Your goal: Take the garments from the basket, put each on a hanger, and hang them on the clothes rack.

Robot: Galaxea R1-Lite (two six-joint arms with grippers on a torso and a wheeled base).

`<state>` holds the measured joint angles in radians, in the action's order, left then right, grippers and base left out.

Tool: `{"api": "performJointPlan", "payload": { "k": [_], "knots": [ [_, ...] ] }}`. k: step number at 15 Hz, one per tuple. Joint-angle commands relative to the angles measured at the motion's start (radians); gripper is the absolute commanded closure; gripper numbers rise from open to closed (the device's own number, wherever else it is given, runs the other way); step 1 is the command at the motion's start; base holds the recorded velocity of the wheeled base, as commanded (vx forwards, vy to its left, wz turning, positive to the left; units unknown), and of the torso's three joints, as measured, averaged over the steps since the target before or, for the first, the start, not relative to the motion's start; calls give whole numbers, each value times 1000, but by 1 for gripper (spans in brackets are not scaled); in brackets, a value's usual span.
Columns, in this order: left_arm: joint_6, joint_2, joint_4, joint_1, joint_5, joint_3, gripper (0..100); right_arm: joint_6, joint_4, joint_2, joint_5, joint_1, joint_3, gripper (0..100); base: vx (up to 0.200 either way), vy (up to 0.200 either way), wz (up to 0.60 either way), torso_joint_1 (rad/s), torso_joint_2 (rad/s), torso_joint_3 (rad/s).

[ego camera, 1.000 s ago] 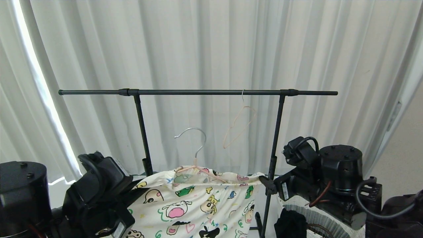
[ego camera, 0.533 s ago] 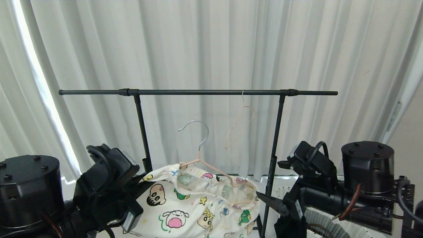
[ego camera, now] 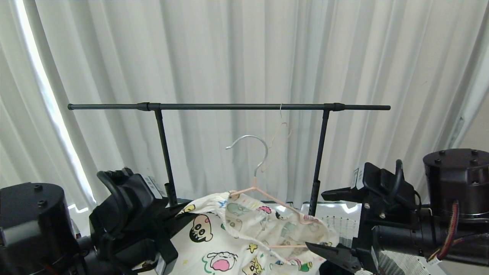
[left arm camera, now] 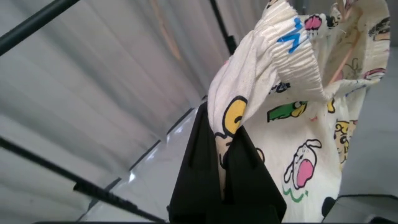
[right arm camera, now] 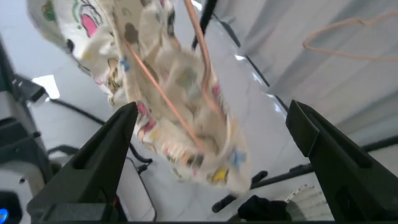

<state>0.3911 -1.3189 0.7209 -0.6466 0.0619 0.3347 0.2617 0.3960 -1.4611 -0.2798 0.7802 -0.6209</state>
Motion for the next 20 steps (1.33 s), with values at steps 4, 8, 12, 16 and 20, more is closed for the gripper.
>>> {"api": "performJointPlan", "payload": {
  "k": [4, 8, 12, 16, 20],
  "knots": [
    [72, 0, 9, -96, -1, 10, 100, 59, -108, -22, -68, 39, -69, 0, 0, 0, 0, 0, 0, 0],
    [78, 0, 26, -96, -1, 14, 100, 57, -290, -56, -73, 67, -174, 0, 0, 0, 0, 0, 0, 0],
    [89, 0, 26, -97, -1, 37, 100, 56, -301, -119, -79, 67, -232, 0, 0, 0, 0, 0, 0, 0],
    [91, 0, 26, -97, -1, 44, 100, 54, -302, -143, -75, 67, -234, 0, 0, 0, 0, 0, 0, 0],
    [91, 0, 26, -100, -1, 43, 100, 54, -301, -148, -73, 57, -234, 0, 0, 0, 0, 0, 0, 0]
  ]
}}
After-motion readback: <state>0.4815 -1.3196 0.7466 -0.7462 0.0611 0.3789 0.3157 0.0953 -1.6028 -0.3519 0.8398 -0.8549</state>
